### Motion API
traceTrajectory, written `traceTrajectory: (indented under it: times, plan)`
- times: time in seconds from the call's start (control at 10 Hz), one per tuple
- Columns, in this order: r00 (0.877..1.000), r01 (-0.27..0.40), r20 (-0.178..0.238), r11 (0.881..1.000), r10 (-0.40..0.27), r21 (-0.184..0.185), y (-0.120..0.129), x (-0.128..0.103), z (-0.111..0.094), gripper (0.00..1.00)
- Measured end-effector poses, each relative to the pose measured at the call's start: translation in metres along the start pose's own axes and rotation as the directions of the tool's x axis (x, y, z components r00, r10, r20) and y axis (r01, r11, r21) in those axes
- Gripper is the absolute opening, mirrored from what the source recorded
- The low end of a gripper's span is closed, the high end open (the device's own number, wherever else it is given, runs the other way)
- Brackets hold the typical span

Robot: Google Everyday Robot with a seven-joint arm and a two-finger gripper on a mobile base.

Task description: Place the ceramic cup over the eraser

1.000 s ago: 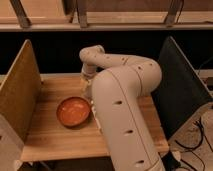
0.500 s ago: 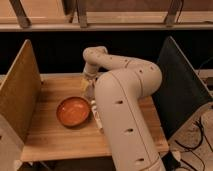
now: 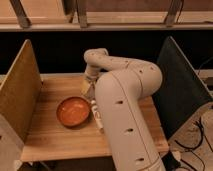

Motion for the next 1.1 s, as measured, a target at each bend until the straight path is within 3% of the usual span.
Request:
traceTrajectory:
  times: [0.2, 0.6, 0.9, 1.1]
  plan:
    - [1.000, 0.003, 0.023, 1.000, -0.003, 0.016, -0.004, -0.002, 0.007, 0.73]
    - [0.993, 0.066, 0.102, 0.998, -0.065, -0.006, -0.004, 0.008, 0.007, 0.31]
    - [0.988, 0.106, 0.117, 0.994, -0.102, -0.025, 0.000, 0.024, 0.003, 0.03]
    - [0.984, 0.143, 0.116, 0.988, -0.136, -0.055, 0.005, 0.043, -0.006, 0.00]
